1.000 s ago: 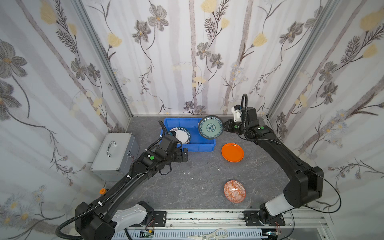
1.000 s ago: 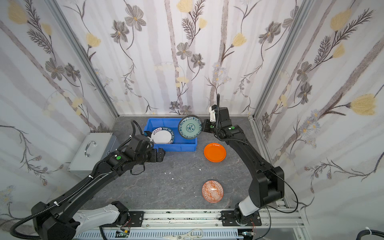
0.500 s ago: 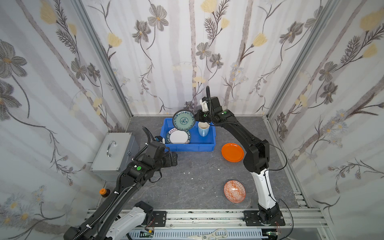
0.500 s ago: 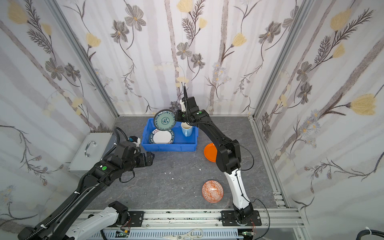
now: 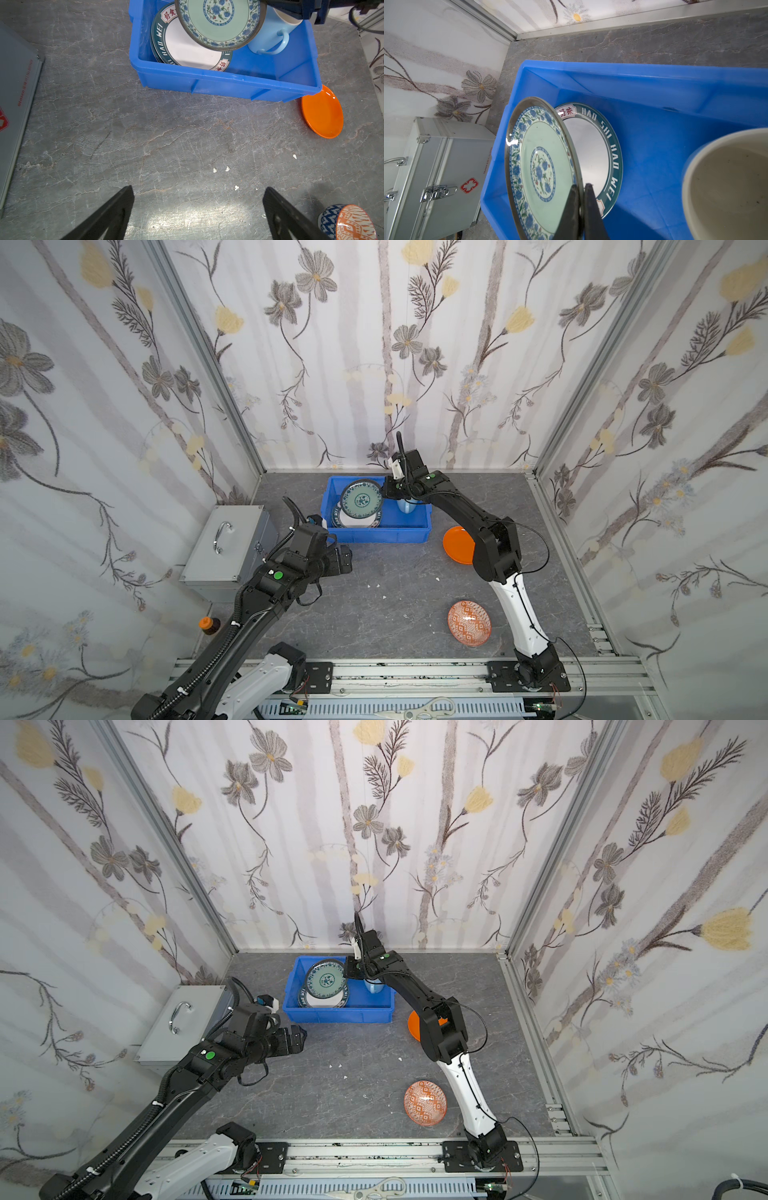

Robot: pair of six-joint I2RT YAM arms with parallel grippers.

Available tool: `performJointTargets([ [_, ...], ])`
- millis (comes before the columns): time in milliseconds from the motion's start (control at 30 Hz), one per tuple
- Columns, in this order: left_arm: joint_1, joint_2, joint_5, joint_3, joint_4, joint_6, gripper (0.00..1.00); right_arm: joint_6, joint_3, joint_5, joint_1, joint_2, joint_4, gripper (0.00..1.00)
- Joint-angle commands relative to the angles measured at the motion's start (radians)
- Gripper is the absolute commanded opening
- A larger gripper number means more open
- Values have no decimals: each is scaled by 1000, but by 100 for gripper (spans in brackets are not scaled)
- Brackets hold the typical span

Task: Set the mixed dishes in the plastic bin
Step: 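Lower the plate onto the green-rimmed plates and open the right gripper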

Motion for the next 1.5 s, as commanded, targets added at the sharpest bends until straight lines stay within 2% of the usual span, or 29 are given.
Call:
performJointTargets([
  [0, 2, 3, 7, -3, 19, -10, 100, -5, 12, -8, 5, 20, 75, 0],
  [333, 4, 15, 2, -8, 20, -19, 100, 9, 12, -25, 9, 75, 126, 0],
  [1200, 4, 38, 17, -24, 41, -21, 100, 0, 12, -6, 22, 126, 114, 0],
  [1467, 5, 40, 20, -29, 48, -26, 100, 7, 10, -5, 13, 135, 109, 5],
])
